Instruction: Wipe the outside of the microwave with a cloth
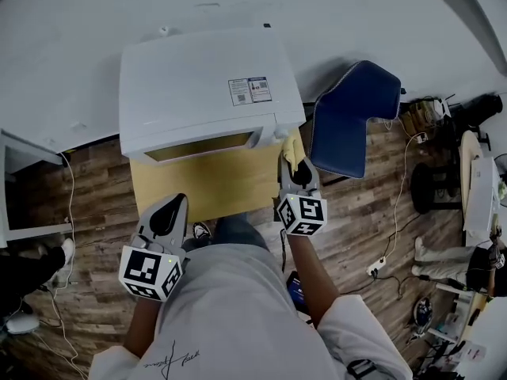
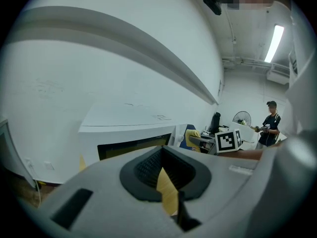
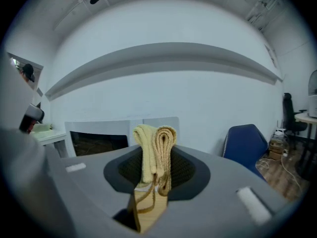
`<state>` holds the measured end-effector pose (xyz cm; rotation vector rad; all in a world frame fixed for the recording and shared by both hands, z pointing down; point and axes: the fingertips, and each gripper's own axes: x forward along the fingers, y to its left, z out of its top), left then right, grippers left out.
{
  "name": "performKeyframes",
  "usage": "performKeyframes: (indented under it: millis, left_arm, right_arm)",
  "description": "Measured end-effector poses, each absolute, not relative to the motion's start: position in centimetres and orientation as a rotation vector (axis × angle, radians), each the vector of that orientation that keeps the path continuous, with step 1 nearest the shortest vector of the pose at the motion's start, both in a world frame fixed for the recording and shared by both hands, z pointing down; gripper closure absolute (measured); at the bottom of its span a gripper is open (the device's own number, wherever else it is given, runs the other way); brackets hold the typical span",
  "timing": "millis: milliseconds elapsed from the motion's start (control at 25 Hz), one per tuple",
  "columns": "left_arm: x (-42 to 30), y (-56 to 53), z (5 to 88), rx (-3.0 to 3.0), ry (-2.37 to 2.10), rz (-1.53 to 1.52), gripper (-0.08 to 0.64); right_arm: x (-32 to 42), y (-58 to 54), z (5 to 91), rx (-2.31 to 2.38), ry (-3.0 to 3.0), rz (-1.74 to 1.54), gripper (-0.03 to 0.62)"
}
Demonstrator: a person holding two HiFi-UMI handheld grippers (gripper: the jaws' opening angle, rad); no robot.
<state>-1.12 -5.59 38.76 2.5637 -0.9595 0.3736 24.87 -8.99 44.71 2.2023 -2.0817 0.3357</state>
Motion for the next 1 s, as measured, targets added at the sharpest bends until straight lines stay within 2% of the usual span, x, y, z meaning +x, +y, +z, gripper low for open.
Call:
performKeyframes:
  millis: [240, 1000]
  left_arm:
    - [-1.5, -6.5, 38.7, 2.548, -1.0, 0.392, 0.568]
    - [-7.1, -5.5, 38.5, 2.487, -1.114, 0.351, 0.568]
  right_arm:
    - [28.8, -10.6, 47.8, 2.273, -1.976, 0.39, 0.471]
    - [26.8, -10.6, 48.6, 2.425, -1.908, 0.433, 0.471]
